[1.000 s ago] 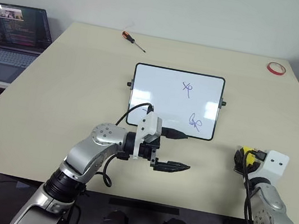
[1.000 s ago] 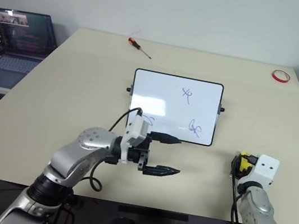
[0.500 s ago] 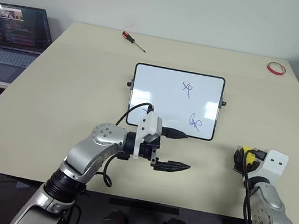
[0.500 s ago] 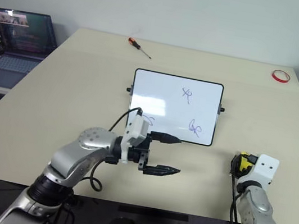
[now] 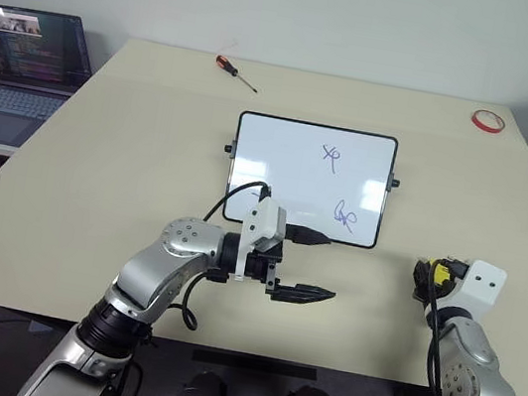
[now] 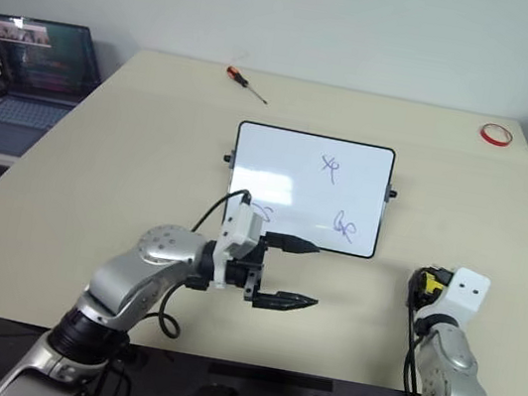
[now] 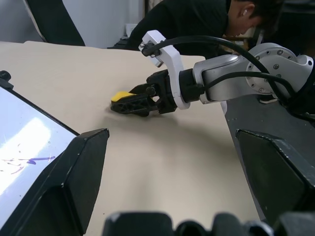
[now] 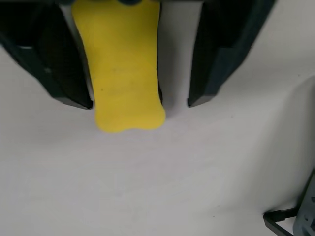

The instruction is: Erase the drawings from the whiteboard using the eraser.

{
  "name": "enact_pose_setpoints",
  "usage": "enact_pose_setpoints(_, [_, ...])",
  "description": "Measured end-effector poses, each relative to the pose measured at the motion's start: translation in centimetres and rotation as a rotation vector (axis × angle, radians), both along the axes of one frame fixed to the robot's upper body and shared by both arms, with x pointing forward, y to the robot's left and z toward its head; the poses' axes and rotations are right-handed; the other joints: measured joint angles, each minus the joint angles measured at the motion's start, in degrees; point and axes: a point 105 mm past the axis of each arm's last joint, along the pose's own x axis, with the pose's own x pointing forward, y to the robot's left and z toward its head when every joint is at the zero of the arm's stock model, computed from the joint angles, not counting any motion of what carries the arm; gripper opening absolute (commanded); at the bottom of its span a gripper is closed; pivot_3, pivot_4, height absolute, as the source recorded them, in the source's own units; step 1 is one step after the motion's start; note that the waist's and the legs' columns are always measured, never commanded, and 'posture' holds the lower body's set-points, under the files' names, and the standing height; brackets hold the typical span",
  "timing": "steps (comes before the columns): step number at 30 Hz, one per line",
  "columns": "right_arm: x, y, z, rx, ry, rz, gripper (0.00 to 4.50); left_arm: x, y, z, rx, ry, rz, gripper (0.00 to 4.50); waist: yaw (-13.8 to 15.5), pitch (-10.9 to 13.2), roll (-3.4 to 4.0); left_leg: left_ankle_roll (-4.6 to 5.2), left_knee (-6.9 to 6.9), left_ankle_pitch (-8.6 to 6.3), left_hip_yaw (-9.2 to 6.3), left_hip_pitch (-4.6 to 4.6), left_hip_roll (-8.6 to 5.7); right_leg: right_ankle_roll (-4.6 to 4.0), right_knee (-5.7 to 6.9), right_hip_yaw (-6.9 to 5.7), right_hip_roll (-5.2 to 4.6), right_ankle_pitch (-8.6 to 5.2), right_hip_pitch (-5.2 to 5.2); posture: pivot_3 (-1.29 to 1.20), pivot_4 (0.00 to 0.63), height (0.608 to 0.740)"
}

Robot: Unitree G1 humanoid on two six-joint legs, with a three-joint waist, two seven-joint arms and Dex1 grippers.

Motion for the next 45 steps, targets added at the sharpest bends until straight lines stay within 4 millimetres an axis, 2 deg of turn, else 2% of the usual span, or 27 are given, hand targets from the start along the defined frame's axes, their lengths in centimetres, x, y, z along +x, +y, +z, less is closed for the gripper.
enact_pose_setpoints(3, [0.0, 0.0, 0.0, 0.004, 0.0, -0.003, 1.33, 0.0, 0.0, 0.0, 0.0, 0.0, 0.0, 4.5, 0.0, 0.0, 0.0, 0.0, 0.0, 0.0, 0.0, 0.0, 0.0, 0.0, 0.0, 0.0, 0.0, 0.0, 0.0, 0.0, 0.15, 0.74])
enact_pose_setpoints(4, [0.0, 0.0, 0.0, 0.004, 0.0, -0.004, 1.19, 0.0, 0.0, 0.0, 0.0, 0.0, 0.0, 4.5, 0.0, 0.0, 0.0, 0.0, 0.0, 0.0, 0.0, 0.0, 0.0, 0.0, 0.0, 0.0, 0.0, 0.0, 0.0, 0.0, 0.15, 0.74])
enact_pose_setpoints(15, [0.0, -0.1, 0.0, 0.004, 0.0, -0.009, 1.19, 0.0, 0.0, 0.0, 0.001, 0.0, 0.0, 4.5, 0.0, 0.0, 0.0, 0.0, 0.0, 0.0, 0.0, 0.0, 0.0, 0.0, 0.0, 0.0, 0.0, 0.0, 0.0, 0.0, 0.15, 0.74])
enact_pose_setpoints(19, [0.2, -0.1, 0.7, -0.096, -0.01, 0.032, 1.19, 0.3, -0.4, 0.4, -0.025, -0.028, 0.023, 4.5, 0.0, 0.0, 0.0, 0.0, 0.01, 0.0, 0.0, -0.01, -0.02, 0.01, -0.01, -0.01, -0.02, 0.0, 0.0, 0.0, 0.15, 0.74])
enact_pose_setpoints(26, [0.7, 0.3, 1.6, -0.148, -0.062, 0.044, 1.19, 2.4, -0.5, 3.0, -0.117, -0.202, 0.18, 4.5, 0.0, 0.0, 0.01, 0.0, 0.01, 0.0, 0.02, 0.0, -0.02, 0.01, 0.0, 0.02, -0.01, 0.0, -0.01, 0.0, 0.15, 0.74])
enact_pose_setpoints(28, [1.1, 0.7, 2.4, -0.159, -0.101, 0.054, 1.19, 3.3, -0.1, 3.0, -0.113, -0.231, 0.25, 4.5, 0.0, 0.0, 0.01, 0.0, 0.0, 0.0, 0.01, 0.01, -0.01, 0.01, 0.01, 0.01, -0.01, 0.0, -0.01, 0.0, 0.15, 0.74])
enact_pose_setpoints(31, [1.9, 1.6, 3.7, -0.173, -0.161, 0.084, 1.19, 4.4, 0.7, 2.1, -0.079, -0.247, 0.345, 4.5, 0.0, 0.0, 0.01, 0.0, 0.0, 0.0, 0.0, 0.0, -0.02, 0.01, 0.0, 0.0, 0.0, 0.01, -0.01, 0.0, 0.15, 0.74])
enact_pose_setpoints(34, [3.2, 2.9, 4.1, -0.139, -0.186, 0.106, 1.19, 5.3, 1.8, 1.3, -0.075, -0.259, 0.457, 4.5, -0.2, 0.0, 0.01, 0.0, 0.01, 0.0, 0.02, 0.03, 0.0, 0.01, 0.02, 0.04, -0.01, 0.02, -0.01, 0.0, 0.15, 0.74])
enact_pose_setpoints(36, [4.5, 4.1, 4.4, -0.125, -0.201, 0.131, 1.19, 6.1, 2.6, 0.7, -0.062, -0.271, 0.543, 4.5, -0.2, 0.0, 0.02, 0.0, 0.03, 0.01, 0.01, 0.03, 0.0, 0.01, 0.06, 0.02, -0.01, 0.02, -0.03, 0.0, 0.15, 0.74])
enact_pose_setpoints(39, [6.6, 6.7, 6.2, -0.118, -0.27, 0.198, 1.19, 7.3, 4.2, -0.5, -0.05, -0.258, 0.685, 4.5, -0.1, 0.0, 0.03, 0.0, 0.03, 0.0, 0.01, -0.01, 0.0, 0.0, 0.07, 0.01, 0.0, 0.02, -0.05, 0.0, 0.15, 0.74])
enact_pose_setpoints(42, [7.7, 8.6, 8.0, -0.127, -0.341, 0.257, 1.19, 7.9, 5.2, -0.4, -0.054, -0.273, 0.773, 4.5, 0.0, 0.0, 0.02, 0.0, 0.02, 0.0, -0.01, -0.04, -0.03, 0.01, 0.02, -0.03, -0.04, 0.02, -0.04, 0.0, 0.15, 0.74])
enact_pose_setpoints(45, [8.9, 10.2, 8.2, -0.117, -0.36, 0.295, 1.19, 8.3, 6.2, -0.2, -0.043, -0.304, 0.827, 4.5, 0.1, 0.0, 0.02, 0.0, 0.02, 0.0, 0.0, -0.04, -0.03, 0.01, 0.03, -0.04, -0.05, 0.03, -0.05, 0.0, 0.15, 0.74])
